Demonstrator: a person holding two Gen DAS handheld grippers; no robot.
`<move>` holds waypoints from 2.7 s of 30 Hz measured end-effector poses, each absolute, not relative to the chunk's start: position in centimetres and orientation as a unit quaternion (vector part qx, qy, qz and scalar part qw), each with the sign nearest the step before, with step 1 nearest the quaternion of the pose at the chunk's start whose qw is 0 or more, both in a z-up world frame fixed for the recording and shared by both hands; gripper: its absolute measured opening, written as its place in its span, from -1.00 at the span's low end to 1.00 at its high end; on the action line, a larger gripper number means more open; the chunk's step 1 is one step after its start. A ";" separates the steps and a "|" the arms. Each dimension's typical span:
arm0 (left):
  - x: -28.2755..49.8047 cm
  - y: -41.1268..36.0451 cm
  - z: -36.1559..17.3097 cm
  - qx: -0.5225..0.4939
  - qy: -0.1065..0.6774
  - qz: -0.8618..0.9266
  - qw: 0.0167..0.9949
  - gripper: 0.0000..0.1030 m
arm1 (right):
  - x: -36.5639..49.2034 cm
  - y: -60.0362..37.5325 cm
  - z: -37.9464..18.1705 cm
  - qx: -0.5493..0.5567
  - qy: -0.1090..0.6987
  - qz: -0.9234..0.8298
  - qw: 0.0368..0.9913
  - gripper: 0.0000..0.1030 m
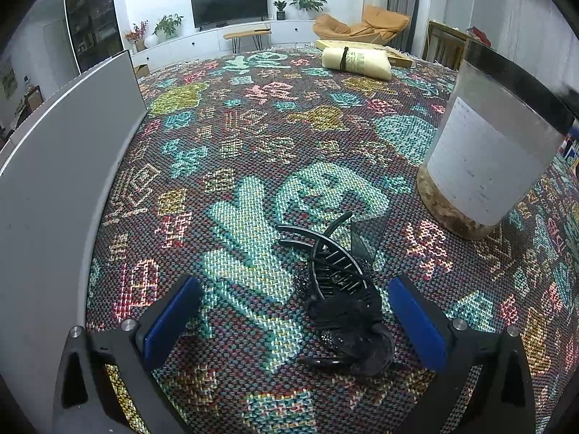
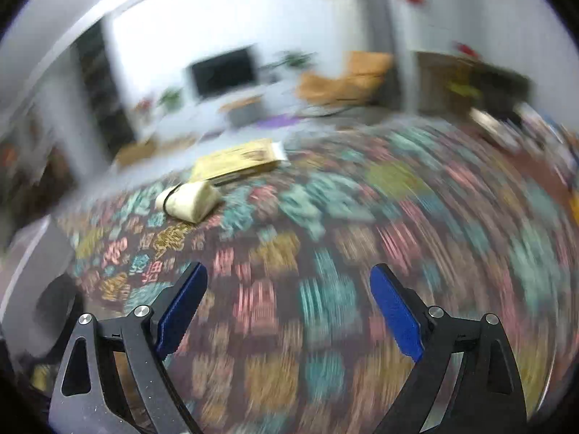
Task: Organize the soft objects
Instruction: 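Grasp the cream rolled cloth bundle with the right tool while the left holds the clip, then hold the cream bundle in the right tool and the clip in the left on the table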
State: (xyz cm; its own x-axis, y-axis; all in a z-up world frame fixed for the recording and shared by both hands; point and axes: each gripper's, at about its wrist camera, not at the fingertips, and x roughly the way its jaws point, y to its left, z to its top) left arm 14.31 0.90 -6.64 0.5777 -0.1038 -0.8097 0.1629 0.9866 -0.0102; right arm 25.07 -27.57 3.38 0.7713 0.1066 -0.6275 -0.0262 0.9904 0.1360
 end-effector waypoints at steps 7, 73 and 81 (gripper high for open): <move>14.3 0.9 -6.7 0.032 0.453 -0.076 0.888 1.00 | 38.9 -19.3 2.2 -0.030 0.395 0.190 0.898 0.80; 14.4 0.8 -6.7 0.032 0.453 -0.073 0.888 1.00 | 13.7 -22.5 -5.0 0.045 0.445 -0.107 0.888 0.82; 14.4 0.7 -6.7 0.032 0.453 -0.073 0.888 1.00 | 13.7 -22.6 -5.0 0.045 0.445 -0.107 0.888 0.82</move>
